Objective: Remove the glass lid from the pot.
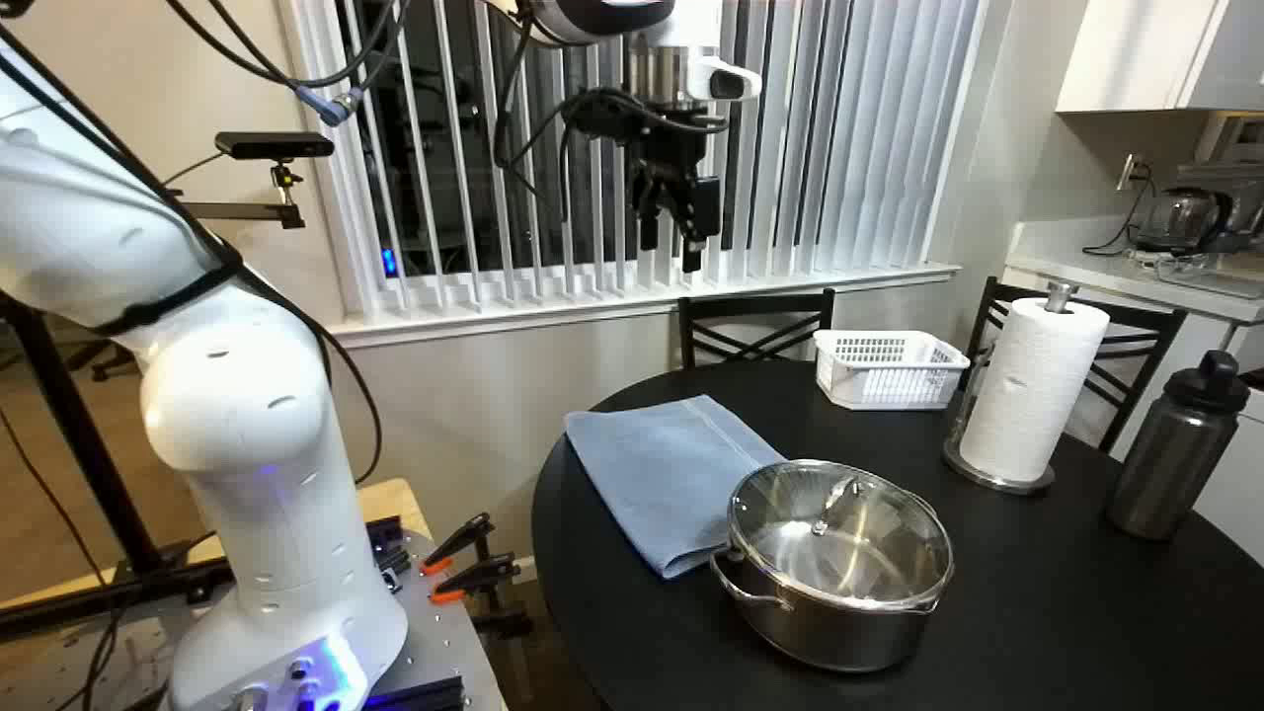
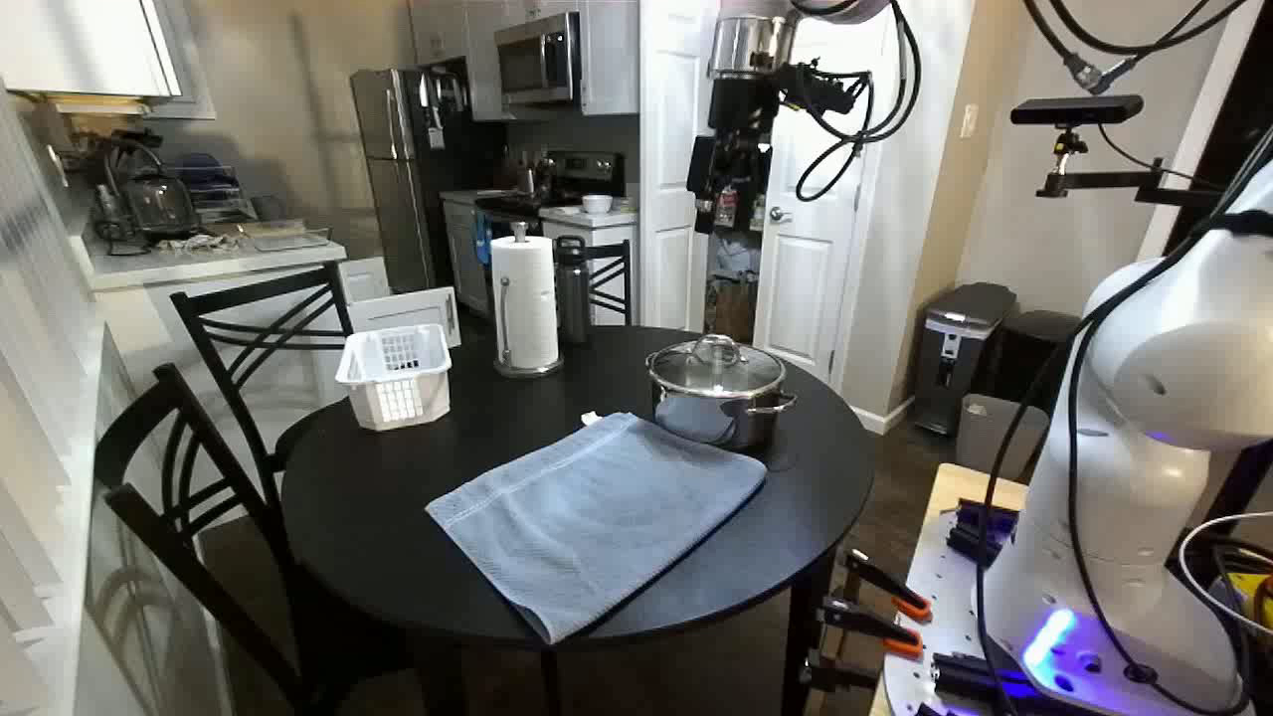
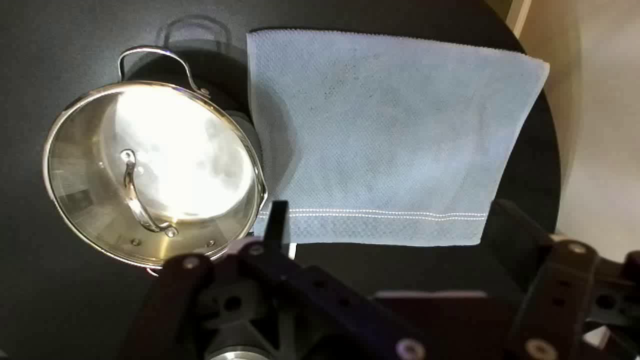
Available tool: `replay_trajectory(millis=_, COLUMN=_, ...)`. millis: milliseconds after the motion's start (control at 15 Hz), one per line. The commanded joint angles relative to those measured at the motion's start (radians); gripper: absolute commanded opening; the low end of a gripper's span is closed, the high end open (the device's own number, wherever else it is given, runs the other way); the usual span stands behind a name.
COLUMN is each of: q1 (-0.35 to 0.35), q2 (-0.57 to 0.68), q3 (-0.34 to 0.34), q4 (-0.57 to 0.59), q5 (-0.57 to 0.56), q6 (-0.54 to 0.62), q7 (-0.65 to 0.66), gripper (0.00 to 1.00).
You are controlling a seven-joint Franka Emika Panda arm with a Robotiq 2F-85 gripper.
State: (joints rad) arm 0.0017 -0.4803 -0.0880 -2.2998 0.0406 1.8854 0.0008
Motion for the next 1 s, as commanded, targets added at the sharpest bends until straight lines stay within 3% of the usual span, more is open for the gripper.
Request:
replay_trajectory(millis=0, q1=-0.017, q2=0.001, q3=0.014, q4=0.002, q5=0.007, q6=-0.002, q7=-0.006, gripper=1.0)
replay_trajectory(millis=533, q1=-0.042, q2=0.039, q3=0.015, q4=0.024, q5=-0.038, q6=0.045, q7=0.014, gripper=1.0)
replay_trajectory(millis=667, q1=-0.027, q2=0.112, q3=-0.032, q4=0.088, q5=-0.086, q6=0.028, q7=-0.178, gripper=1.0)
replay_trajectory(millis=933, q1=-0.017, q2=0.24, q3=-0.057, q4=0.188, q5=-0.147, q6=0.015, q7=-0.359, gripper=1.0)
